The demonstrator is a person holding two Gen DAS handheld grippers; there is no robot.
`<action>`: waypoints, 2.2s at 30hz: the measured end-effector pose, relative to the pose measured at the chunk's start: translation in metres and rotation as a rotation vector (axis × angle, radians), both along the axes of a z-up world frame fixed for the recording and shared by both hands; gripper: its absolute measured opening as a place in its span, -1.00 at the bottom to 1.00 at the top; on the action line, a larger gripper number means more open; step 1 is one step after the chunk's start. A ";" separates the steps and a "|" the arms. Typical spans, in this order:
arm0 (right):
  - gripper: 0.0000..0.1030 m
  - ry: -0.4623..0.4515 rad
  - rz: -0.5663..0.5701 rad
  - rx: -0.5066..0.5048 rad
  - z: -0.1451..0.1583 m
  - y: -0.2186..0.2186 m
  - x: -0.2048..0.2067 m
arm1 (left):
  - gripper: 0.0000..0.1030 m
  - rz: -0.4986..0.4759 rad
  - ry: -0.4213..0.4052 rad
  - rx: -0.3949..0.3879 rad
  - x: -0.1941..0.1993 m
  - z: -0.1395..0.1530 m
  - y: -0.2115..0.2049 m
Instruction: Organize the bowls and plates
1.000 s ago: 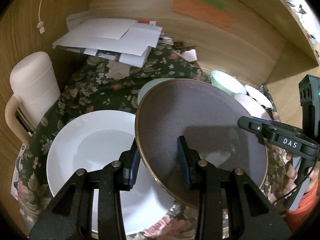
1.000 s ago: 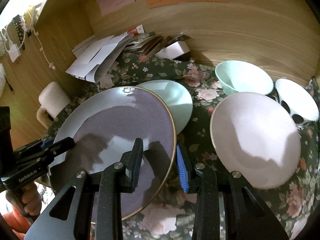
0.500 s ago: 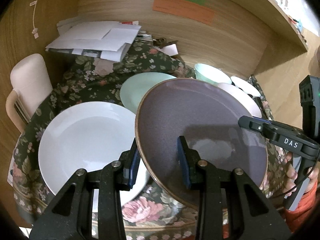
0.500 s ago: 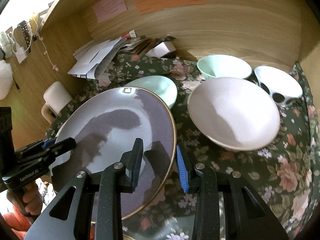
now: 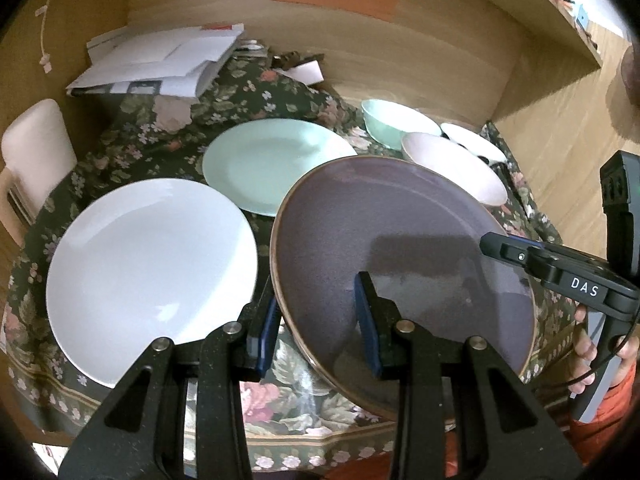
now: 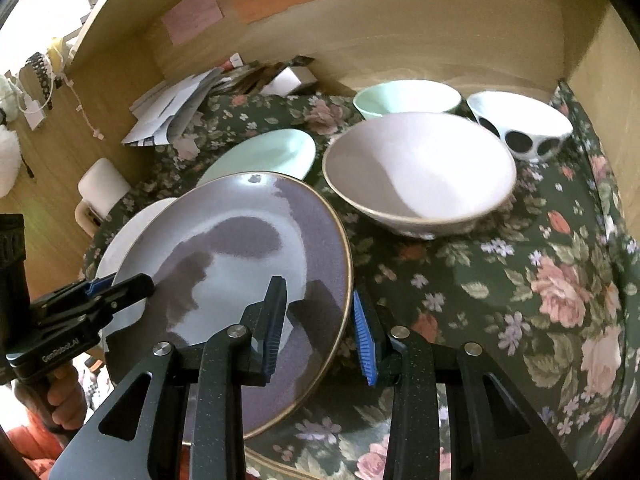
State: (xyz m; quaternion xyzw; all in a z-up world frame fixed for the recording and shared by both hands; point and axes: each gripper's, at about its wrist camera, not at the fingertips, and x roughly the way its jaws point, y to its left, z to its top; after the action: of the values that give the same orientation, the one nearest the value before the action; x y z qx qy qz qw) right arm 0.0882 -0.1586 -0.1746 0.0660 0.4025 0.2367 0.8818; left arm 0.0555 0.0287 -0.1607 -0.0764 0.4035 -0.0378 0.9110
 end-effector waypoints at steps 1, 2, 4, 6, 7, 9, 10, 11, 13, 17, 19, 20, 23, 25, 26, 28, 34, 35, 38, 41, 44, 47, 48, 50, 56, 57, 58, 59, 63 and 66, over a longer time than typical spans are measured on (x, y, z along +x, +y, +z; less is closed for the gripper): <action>-0.41 0.005 -0.002 0.000 -0.002 -0.002 -0.001 | -0.31 -0.001 0.006 -0.001 0.001 -0.002 -0.001; -0.41 0.010 -0.004 0.000 -0.004 -0.004 -0.001 | -0.31 -0.002 0.013 -0.002 0.001 -0.004 -0.003; -0.41 0.020 -0.008 0.001 -0.009 -0.006 -0.002 | -0.31 -0.003 0.026 -0.007 0.002 -0.009 -0.005; -0.41 0.028 -0.012 0.003 -0.012 -0.009 -0.001 | -0.31 -0.004 0.034 -0.008 0.003 -0.013 -0.008; -0.41 0.033 -0.015 0.003 -0.014 -0.010 -0.001 | -0.31 -0.006 0.038 -0.007 0.003 -0.015 -0.009; -0.41 0.042 -0.021 0.005 -0.018 -0.013 0.001 | -0.31 -0.008 0.047 -0.009 0.006 -0.018 -0.011; -0.41 0.047 -0.024 0.007 -0.019 -0.014 0.001 | -0.31 -0.009 0.052 -0.010 0.007 -0.020 -0.011; -0.41 0.053 -0.027 0.009 -0.021 -0.015 0.003 | -0.31 -0.009 0.059 -0.013 0.009 -0.022 -0.012; -0.41 0.061 -0.030 0.009 -0.023 -0.016 0.005 | -0.31 -0.010 0.069 -0.017 0.012 -0.027 -0.013; -0.41 0.074 -0.037 0.000 -0.029 -0.019 0.010 | -0.31 -0.010 0.091 -0.023 0.020 -0.035 -0.014; -0.41 0.080 -0.041 -0.002 -0.032 -0.019 0.014 | -0.31 -0.010 0.099 -0.024 0.023 -0.038 -0.015; -0.41 0.082 -0.043 -0.003 -0.033 -0.020 0.014 | -0.31 -0.011 0.104 -0.024 0.025 -0.040 -0.015; -0.41 0.081 -0.050 -0.011 -0.035 -0.020 0.016 | -0.31 -0.015 0.107 -0.021 0.029 -0.042 -0.017; -0.41 0.080 -0.053 -0.013 -0.035 -0.020 0.018 | -0.31 -0.017 0.105 -0.021 0.031 -0.043 -0.017; -0.41 0.082 -0.054 -0.012 -0.035 -0.020 0.018 | -0.31 -0.017 0.106 -0.021 0.032 -0.044 -0.017; -0.40 0.083 -0.053 -0.018 -0.036 -0.020 0.020 | -0.31 -0.018 0.106 -0.019 0.033 -0.045 -0.018; -0.40 0.072 -0.046 -0.035 -0.035 -0.019 0.017 | -0.31 -0.020 0.106 0.018 0.035 -0.046 -0.019; -0.37 0.071 -0.049 -0.033 -0.034 -0.020 0.017 | -0.31 -0.019 0.100 0.026 0.035 -0.045 -0.019; -0.19 0.043 -0.061 -0.028 -0.027 -0.023 0.012 | -0.27 -0.021 0.074 0.048 0.033 -0.038 -0.019; 0.05 -0.006 -0.081 -0.043 -0.016 -0.024 0.005 | -0.08 -0.012 0.048 0.060 0.031 -0.030 -0.017; 0.16 -0.049 -0.087 -0.049 -0.005 -0.023 -0.001 | -0.01 -0.001 0.017 0.069 0.027 -0.021 -0.014; 0.18 -0.079 -0.080 -0.052 0.004 -0.018 -0.005 | 0.20 0.009 -0.014 0.070 0.022 -0.010 -0.008; 0.18 -0.087 -0.077 -0.053 0.006 -0.016 -0.005 | 0.24 0.019 -0.036 0.078 0.020 -0.006 -0.007; 0.28 -0.108 -0.068 -0.058 0.012 -0.009 -0.007 | 0.29 0.035 -0.061 0.086 0.016 0.002 -0.002; 0.46 -0.164 -0.036 -0.050 0.029 0.009 -0.011 | 0.48 0.081 -0.136 0.093 0.002 0.027 0.016; 0.46 -0.167 -0.027 -0.048 0.031 0.013 -0.011 | 0.52 0.091 -0.145 0.092 -0.001 0.030 0.020; 0.48 -0.171 -0.016 -0.044 0.033 0.018 -0.011 | 0.55 0.103 -0.155 0.090 -0.003 0.034 0.026; 0.49 -0.176 -0.004 -0.040 0.035 0.023 -0.010 | 0.56 0.112 -0.162 0.089 -0.005 0.036 0.029; 0.49 -0.190 0.044 -0.042 0.040 0.043 -0.009 | 0.61 0.170 -0.188 0.102 -0.015 0.043 0.051; 0.50 -0.196 0.082 -0.047 0.041 0.059 -0.007 | 0.65 0.209 -0.191 0.115 -0.020 0.043 0.064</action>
State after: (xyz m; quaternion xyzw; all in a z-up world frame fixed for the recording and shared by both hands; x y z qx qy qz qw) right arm 0.0811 -0.0993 -0.1331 0.0054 0.3223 0.2686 0.9077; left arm 0.0354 0.0931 -0.1174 -0.0619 0.3061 0.0734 0.9471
